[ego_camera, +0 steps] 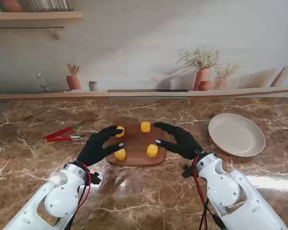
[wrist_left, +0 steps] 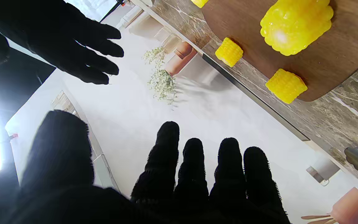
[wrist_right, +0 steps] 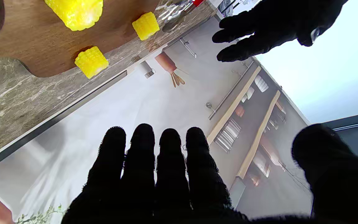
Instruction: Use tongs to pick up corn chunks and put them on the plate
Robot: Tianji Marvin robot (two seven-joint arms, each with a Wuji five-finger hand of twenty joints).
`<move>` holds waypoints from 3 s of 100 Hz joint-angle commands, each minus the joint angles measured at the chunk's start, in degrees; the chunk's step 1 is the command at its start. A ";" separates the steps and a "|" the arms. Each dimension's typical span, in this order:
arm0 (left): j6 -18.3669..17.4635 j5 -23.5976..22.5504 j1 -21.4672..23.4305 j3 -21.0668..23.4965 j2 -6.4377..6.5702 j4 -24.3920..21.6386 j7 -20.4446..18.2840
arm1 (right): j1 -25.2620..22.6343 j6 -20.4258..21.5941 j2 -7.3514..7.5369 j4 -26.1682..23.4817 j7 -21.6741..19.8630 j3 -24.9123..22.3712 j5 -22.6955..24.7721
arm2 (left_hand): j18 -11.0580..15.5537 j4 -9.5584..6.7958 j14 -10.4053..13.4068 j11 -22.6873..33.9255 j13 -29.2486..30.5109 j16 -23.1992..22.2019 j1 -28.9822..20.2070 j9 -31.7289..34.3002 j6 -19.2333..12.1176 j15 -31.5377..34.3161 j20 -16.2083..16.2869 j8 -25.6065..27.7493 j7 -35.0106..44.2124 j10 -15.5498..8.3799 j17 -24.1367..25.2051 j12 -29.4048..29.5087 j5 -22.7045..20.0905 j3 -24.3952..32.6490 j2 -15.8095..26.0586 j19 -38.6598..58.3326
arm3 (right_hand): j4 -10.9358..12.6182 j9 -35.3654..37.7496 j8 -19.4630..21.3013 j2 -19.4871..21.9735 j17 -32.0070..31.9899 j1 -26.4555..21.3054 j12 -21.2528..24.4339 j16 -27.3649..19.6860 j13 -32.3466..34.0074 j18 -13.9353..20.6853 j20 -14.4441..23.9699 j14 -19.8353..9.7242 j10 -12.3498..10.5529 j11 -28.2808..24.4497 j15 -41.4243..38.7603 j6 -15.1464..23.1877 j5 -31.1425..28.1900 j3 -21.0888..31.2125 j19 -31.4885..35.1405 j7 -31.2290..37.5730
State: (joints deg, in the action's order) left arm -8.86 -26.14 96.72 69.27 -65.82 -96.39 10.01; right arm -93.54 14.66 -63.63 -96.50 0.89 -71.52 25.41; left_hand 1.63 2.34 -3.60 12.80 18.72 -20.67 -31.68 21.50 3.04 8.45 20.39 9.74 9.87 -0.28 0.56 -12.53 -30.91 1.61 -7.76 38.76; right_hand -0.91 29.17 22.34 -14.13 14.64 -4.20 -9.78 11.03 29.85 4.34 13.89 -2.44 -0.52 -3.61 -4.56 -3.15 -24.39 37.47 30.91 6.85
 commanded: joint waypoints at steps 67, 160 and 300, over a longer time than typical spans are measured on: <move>5.62 -15.94 -0.24 12.83 4.43 -3.84 -17.33 | -0.33 -1.02 0.09 1.12 -0.95 -0.12 1.83 | 3.19 2.99 2.12 2.90 1.46 -1.36 -1.52 0.13 -0.77 0.97 1.03 -0.25 1.32 -0.86 -0.89 -1.29 1.31 35.65 -25.50 4.40 | 1.90 0.47 0.51 -0.48 0.22 -1.09 0.22 -0.62 -0.69 2.36 -0.64 -2.06 -0.95 -0.26 -0.02 0.97 0.15 -0.99 -0.60 -0.42; 6.37 -20.25 -31.91 -8.07 8.21 25.70 -35.28 | 0.74 -4.14 0.48 -0.53 -3.86 0.99 1.04 | -2.82 5.96 -0.79 6.44 5.52 -12.23 1.22 1.91 -1.56 8.51 13.15 3.33 7.86 -1.26 -4.01 -7.22 3.33 40.30 -30.30 10.02 | 1.72 1.77 0.77 -0.86 0.68 -2.56 -0.50 -0.36 0.09 1.93 0.04 -2.13 -1.20 -0.69 -0.19 1.43 -0.44 -1.47 -0.01 -0.15; 7.03 -23.07 -31.43 -9.32 6.76 32.42 -21.10 | 0.26 -5.20 0.55 -1.10 -4.60 0.53 0.34 | -12.82 10.25 -7.92 2.87 39.44 -28.47 -17.87 50.21 -19.93 32.20 25.72 29.46 45.89 -1.04 -28.59 -33.09 -19.66 51.57 -27.30 34.68 | 1.62 4.54 0.82 -0.02 1.41 -3.83 -1.93 0.58 1.00 -0.62 2.03 -0.97 -1.21 -1.49 -0.69 2.30 -1.39 -2.35 1.57 0.19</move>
State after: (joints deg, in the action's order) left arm -2.77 -49.04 63.68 59.00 -59.25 -62.32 -11.60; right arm -92.59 9.85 -63.06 -97.23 -3.06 -70.80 25.75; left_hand -9.33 12.42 -8.36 14.57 55.25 -47.32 -45.84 68.41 -12.97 36.90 44.64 35.18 53.27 -2.70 -28.07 -42.96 -45.99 48.72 -37.21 69.96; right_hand -0.86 32.87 22.34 -14.44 15.90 -6.71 -11.11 11.03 30.09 2.98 14.49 -2.65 -0.52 -4.93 -4.82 -2.39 -25.61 36.47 31.56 7.08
